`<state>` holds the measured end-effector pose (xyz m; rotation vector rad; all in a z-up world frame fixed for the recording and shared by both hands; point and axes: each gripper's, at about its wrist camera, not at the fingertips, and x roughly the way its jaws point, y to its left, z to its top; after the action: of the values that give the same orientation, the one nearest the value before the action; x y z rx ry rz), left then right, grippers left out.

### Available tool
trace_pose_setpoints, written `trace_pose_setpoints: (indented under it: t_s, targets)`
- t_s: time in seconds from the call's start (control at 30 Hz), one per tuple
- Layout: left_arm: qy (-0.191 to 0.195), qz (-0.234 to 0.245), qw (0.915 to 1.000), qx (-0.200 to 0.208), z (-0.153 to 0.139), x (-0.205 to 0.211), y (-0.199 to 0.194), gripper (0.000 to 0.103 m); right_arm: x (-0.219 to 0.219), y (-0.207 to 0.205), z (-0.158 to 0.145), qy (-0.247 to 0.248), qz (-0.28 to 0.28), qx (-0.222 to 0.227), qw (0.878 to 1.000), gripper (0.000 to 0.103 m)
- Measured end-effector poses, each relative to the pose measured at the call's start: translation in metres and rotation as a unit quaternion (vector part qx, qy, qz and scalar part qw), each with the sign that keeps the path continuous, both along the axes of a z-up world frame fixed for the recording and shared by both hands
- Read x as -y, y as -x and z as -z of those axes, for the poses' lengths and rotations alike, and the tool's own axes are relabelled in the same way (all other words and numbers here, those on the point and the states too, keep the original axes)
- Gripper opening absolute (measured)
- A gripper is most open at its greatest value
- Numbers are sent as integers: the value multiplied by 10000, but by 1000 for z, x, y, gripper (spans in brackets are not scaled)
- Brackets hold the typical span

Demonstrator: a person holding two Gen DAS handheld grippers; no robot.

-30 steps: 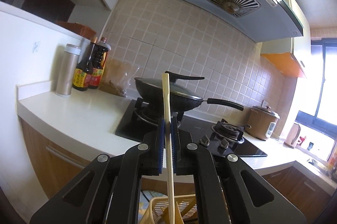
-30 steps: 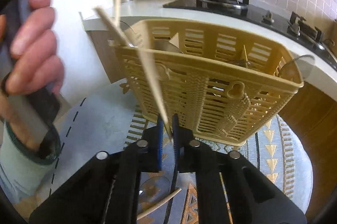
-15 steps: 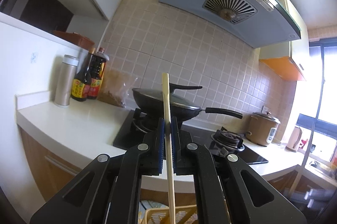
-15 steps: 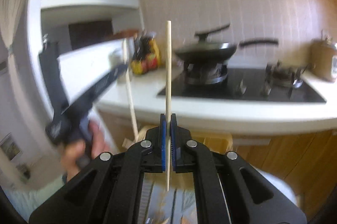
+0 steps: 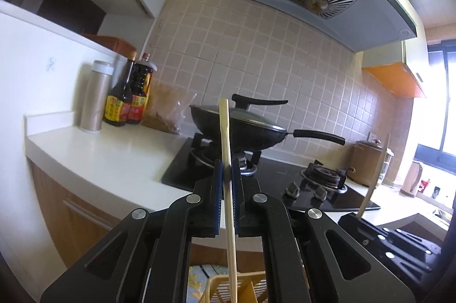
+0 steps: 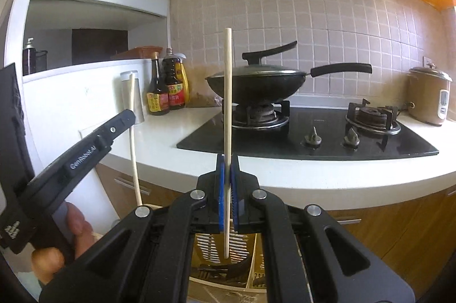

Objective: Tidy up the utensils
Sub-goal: 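Open the left tool over the basket to drop its chopstick while right returns to the table, then lower the left tool and grasp a clear spoon while right grasps a chopstick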

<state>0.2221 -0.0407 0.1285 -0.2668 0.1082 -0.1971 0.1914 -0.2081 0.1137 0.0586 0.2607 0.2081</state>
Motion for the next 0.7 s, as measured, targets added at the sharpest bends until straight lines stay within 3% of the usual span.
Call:
trace_pose_setpoints:
  t_s: [0.17, 0.3, 0.43, 0.6, 0.7]
  targets:
    - [26, 33, 10000, 40, 7, 0, 6, 5, 5, -3, 10, -36, -65, -96, 9999, 3]
    - [83, 293, 9995, -102, 5, -12, 12, 31, 20, -1, 13, -340, -222, -427, 9983, 4]
    - [30, 351, 9993, -147, -1, -24, 26, 32, 32, 10, 9, -587, -246, -547, 9965, 28]
    - [-36, 345, 9994, -52, -19, -36, 55, 33, 33, 38, -6, -495, -248, -554, 9969, 30]
    - [-111, 318, 9994, 27, -30, -44, 78, 41, 32, 50, -18, -397, -169, -560, 9975, 30]
